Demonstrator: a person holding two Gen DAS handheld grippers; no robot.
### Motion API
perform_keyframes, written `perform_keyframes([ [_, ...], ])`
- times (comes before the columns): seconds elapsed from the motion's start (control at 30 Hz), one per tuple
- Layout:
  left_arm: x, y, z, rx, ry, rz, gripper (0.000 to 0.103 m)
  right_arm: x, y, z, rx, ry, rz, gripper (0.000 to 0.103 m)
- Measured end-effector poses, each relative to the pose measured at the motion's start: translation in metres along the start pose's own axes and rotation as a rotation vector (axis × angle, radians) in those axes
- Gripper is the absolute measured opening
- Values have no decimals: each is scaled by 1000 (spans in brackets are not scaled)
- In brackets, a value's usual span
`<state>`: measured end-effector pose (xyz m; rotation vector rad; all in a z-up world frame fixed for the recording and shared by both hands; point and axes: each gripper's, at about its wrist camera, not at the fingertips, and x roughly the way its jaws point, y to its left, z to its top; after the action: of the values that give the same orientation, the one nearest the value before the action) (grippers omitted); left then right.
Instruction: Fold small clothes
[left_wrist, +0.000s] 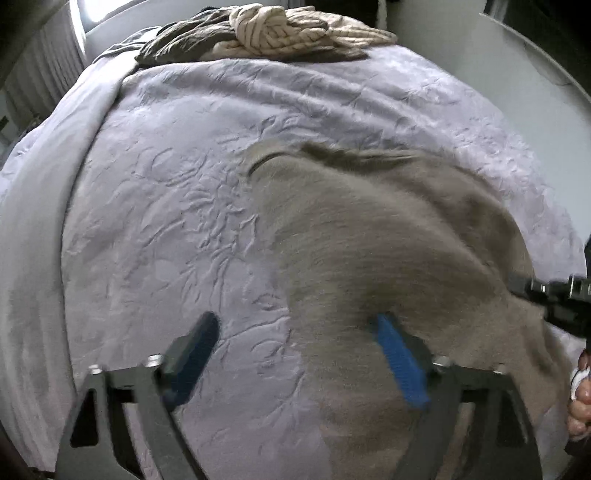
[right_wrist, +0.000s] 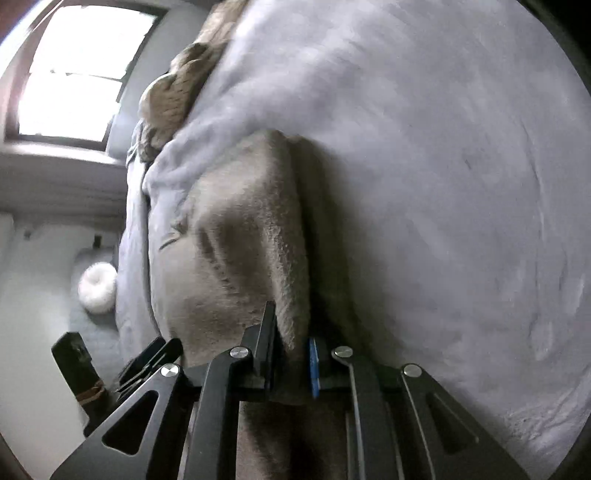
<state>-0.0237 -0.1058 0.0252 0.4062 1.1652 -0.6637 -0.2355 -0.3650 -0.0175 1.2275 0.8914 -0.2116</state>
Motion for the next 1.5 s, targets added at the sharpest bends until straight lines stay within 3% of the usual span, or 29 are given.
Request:
perform_keyframes([
  [0.07,1,4,-1,-16,8,-21,95,-4,-5,-2,32,-8,13,15],
  [0.2,-3,8,0,-6,22,-22,95,-20,4,-8,4,-14,-76,16],
  [0.27,-10,7,1,11,21,-13,95,-33,12,-10,-25,-22,-109,21],
  [0.4,-23,9,-4,35,11,-40,95,-51,28,-20,-67,-21,-89,21],
  [0.53,-26,7,-17,42,48,-97,95,-60,48,-36,-139,-9,-94,23],
  [0.6,-23,3,-26,53,70,-112,95,-59,58,-46,-190,19,-132,66],
  [0.63,-20,0,-33,67,87,-110,95,-60,61,-52,-215,22,-152,67],
  [0.67,-17,-2,-39,78,101,-107,95,-58,65,-58,-257,32,-189,64],
  [0.73,-11,-4,-52,94,132,-109,95,-52,68,-65,-303,63,-239,37],
  [0.77,-9,-5,-57,95,142,-113,95,-50,66,-69,-306,81,-246,16],
  [0.8,-7,-4,-62,94,148,-117,95,-48,63,-73,-296,96,-250,9],
  [0.97,-6,-2,-74,81,153,-124,95,-45,36,-78,-247,107,-336,8],
  [1.1,-5,-4,-76,72,166,-128,95,-36,10,-83,-201,127,-351,8],
  [1.3,-6,-4,-77,63,175,-120,95,-36,20,-86,-256,126,-399,8],
  [1.5,-18,4,-74,38,155,-89,95,-48,18,-92,-231,115,-411,9],
])
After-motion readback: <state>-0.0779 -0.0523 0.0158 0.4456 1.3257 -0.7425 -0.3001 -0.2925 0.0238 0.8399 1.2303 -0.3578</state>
